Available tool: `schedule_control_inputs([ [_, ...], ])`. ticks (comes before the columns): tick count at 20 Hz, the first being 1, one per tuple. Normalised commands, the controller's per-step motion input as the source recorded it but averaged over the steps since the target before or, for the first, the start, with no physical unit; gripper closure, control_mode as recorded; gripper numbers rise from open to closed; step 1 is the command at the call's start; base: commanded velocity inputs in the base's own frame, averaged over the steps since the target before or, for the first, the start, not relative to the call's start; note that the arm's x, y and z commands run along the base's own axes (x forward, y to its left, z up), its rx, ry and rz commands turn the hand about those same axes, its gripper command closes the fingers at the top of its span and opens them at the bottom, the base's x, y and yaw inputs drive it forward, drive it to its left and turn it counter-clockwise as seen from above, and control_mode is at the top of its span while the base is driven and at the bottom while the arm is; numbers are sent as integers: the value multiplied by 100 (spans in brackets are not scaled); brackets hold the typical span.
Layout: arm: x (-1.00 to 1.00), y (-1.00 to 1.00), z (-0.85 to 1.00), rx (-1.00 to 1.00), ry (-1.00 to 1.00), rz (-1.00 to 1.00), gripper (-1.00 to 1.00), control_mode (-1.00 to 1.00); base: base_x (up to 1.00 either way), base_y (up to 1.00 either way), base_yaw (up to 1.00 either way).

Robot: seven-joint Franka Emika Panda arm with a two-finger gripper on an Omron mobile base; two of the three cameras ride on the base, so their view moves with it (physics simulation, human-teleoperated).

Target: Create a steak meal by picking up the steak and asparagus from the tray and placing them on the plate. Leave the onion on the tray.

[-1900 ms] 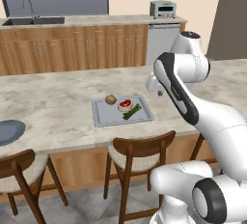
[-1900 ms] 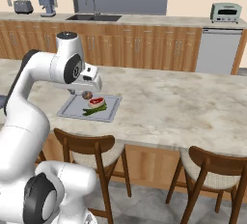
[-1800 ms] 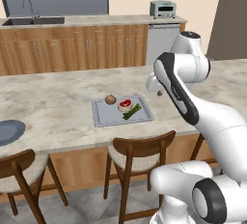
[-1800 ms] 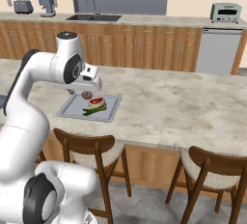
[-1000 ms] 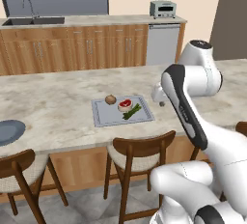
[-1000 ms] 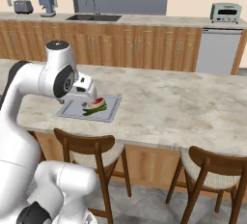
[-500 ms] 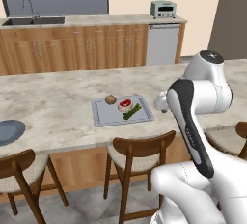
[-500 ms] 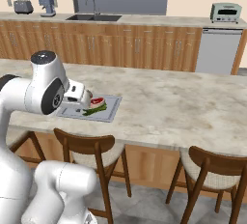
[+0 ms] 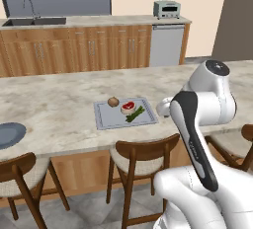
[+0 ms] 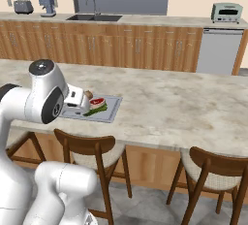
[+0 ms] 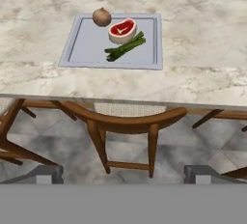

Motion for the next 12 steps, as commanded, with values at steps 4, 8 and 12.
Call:
schedule_control_inputs([
  [4,2,0,0,0,0,0,-100,-100,0,0,0],
  [8,-3,0,0,0,-2,0,-100,100,-7,3,0],
  [12,0,0,0,0,0,0,-100,100,-18,49,2],
])
